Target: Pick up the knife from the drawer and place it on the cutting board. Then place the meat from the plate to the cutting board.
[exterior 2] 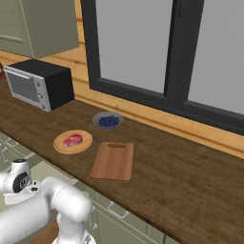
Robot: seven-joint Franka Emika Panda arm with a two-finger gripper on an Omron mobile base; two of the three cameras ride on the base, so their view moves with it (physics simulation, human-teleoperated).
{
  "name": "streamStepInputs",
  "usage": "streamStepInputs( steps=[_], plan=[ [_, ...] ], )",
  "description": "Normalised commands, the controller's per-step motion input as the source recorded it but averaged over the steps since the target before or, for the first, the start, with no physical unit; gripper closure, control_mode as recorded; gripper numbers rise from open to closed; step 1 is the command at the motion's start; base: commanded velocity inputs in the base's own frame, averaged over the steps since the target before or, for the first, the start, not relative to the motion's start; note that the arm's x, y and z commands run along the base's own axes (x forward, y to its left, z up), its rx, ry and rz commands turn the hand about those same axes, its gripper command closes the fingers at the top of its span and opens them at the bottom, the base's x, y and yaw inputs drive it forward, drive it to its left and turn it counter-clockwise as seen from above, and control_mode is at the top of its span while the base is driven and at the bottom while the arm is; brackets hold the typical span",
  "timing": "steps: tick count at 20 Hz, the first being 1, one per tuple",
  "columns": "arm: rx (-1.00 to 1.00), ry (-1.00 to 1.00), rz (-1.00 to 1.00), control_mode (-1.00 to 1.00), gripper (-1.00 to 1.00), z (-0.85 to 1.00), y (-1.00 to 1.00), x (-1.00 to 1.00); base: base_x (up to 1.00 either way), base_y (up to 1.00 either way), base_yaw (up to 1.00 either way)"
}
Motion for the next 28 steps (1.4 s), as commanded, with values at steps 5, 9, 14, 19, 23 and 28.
streamStepInputs(
  steps=[5,9,14,19,23,28],
  plan=[
    [0.0,0.0,-0.01,-1.0,1.0,0.24,0.19,-0.28,0.0,0.0,0.0],
    [-0.01,-0.02,-0.02,-1.0,1.0,0.47,0.02,-0.12,0.0,0.0,0.0],
    [0.0,-0.02,-0.01,-1.0,1.0,0.94,0.0,-0.46,0.0,0.0,0.0],
    [0.0,-0.01,0.0,-1.0,1.0,1.0,0.0,-0.71,0.0,0.0,0.0],
    [0.0,-0.03,-0.02,-1.0,1.0,1.0,0.0,-0.25,0.0,0.0,0.0],
    [-0.02,-0.09,-0.13,-1.0,1.0,1.0,-0.05,0.31,0.0,0.0,0.0]
  ],
)
